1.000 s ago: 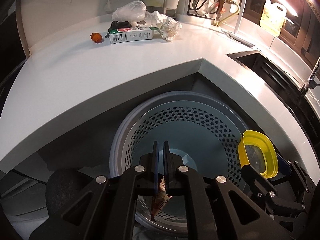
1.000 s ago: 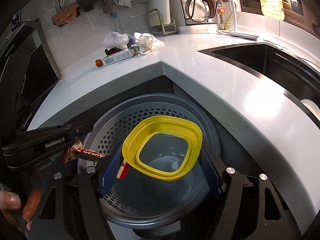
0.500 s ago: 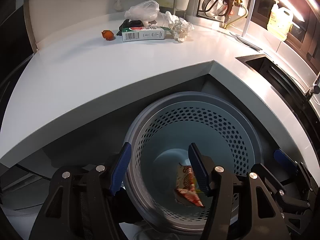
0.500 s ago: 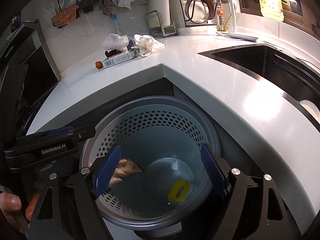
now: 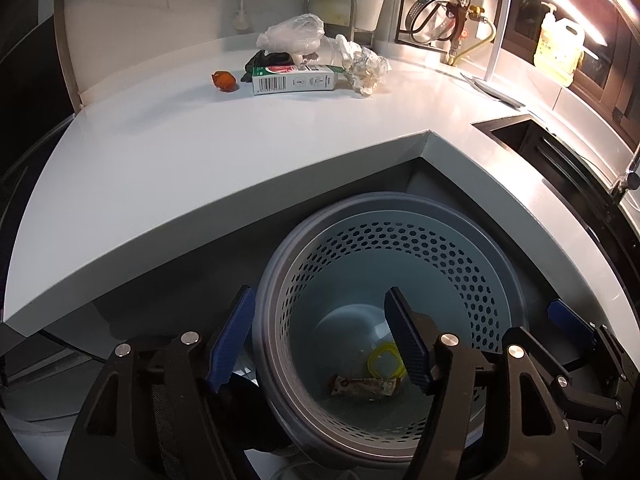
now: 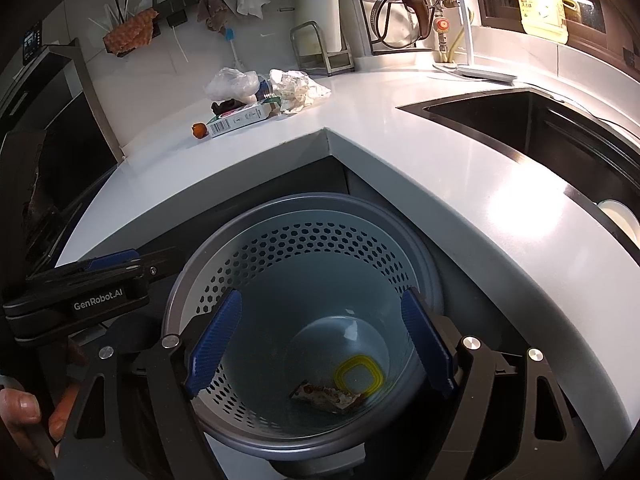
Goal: Collect trash
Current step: 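Move both open tools back toward the trash pile on the counter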
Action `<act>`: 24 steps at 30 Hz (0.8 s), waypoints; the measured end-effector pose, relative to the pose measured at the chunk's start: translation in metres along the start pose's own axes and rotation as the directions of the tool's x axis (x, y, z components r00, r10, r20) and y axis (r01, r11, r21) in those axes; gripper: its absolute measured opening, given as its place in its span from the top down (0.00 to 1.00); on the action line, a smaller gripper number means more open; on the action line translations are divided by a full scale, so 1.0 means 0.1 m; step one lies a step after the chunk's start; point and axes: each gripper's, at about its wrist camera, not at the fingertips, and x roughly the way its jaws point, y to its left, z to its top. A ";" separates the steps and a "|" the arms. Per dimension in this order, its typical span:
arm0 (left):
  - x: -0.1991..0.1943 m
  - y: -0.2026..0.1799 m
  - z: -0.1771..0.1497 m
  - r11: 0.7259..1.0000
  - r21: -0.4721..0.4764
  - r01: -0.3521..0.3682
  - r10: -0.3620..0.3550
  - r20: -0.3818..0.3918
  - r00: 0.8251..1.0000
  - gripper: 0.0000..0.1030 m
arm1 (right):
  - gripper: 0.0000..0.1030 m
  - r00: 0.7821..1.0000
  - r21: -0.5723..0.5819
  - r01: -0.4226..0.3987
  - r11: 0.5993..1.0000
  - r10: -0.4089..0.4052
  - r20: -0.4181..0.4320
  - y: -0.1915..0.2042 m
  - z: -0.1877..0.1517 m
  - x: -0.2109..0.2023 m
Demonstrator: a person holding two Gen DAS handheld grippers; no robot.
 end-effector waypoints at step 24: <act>-0.38 0.49 0.62 0.993 -0.051 -0.105 0.114 0.209 0.971 0.08 | 0.24 0.997 -0.024 -0.018 1.000 0.020 0.075 0.21 0.67 0.06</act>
